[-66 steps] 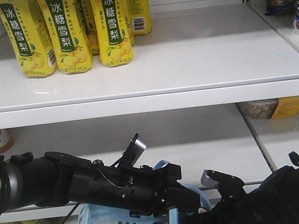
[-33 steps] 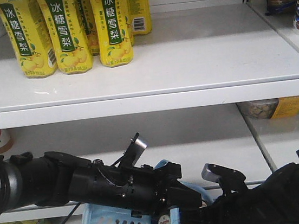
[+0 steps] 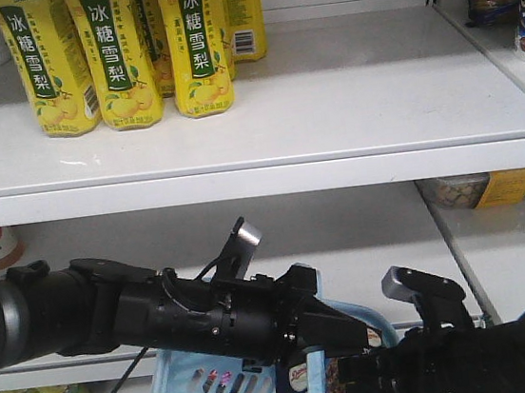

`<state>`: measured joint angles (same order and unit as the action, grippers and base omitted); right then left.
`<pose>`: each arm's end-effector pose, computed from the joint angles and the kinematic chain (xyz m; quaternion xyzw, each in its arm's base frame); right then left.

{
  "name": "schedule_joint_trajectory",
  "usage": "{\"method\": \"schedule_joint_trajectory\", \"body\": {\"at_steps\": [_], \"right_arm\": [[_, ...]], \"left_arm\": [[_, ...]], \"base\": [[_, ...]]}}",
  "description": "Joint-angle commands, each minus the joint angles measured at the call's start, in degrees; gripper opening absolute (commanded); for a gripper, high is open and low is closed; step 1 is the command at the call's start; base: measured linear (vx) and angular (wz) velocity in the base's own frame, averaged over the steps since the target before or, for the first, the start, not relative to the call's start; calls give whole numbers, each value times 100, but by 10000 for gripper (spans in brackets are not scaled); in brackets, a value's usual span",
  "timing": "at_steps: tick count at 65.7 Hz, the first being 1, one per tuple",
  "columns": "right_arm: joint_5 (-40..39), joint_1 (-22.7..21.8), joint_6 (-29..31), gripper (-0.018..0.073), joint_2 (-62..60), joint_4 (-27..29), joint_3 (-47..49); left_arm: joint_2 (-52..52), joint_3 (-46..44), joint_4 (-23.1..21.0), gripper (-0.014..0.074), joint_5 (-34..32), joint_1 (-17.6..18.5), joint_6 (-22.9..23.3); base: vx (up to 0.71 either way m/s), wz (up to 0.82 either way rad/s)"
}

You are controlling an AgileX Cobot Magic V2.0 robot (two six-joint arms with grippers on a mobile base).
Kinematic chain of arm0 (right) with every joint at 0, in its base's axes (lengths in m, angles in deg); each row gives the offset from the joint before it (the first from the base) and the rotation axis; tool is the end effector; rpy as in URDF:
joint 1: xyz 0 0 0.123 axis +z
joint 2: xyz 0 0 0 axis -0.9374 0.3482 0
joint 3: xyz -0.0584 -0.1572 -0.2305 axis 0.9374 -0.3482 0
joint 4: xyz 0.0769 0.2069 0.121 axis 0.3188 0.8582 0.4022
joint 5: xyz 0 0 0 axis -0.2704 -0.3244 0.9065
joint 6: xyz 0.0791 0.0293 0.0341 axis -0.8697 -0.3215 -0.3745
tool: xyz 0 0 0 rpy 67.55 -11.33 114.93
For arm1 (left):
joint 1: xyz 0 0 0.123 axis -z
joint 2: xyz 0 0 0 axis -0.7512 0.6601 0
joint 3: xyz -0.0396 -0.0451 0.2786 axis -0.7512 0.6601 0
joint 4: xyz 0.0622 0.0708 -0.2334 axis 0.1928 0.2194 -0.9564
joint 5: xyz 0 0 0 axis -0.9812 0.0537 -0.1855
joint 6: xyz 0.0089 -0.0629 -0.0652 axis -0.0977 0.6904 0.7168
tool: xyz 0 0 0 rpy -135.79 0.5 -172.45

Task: Left arm holds basket, right arm returns cookies
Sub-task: 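Close the right gripper on the Chocofello box inside the basket, then lift the Chocofello box out of the basket with the right gripper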

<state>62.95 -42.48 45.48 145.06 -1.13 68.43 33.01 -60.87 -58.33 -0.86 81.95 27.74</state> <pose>0.1860 0.1260 0.1494 0.0198 0.9457 0.2739 0.1740 0.2412 -0.2472 0.1977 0.0572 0.8111 -0.5820 0.0110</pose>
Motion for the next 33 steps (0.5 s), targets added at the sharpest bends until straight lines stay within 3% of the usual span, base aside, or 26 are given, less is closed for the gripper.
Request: {"method": "schedule_joint_trajectory", "body": {"at_steps": [1,23,33], "right_arm": [[106,-9,10,187,-633,154,-69],[269,-9,-336,187,-1947,96,-249],[368,-9,-709,187,-2425,-473,-249]], "left_arm": [[-196,-93,-133,-6,41,4,-82],[-196,-93,-133,-6,41,4,-82],[-196,-93,-133,-6,41,4,-82]], "base": [[0,0],[0,0],[0,0]]}}
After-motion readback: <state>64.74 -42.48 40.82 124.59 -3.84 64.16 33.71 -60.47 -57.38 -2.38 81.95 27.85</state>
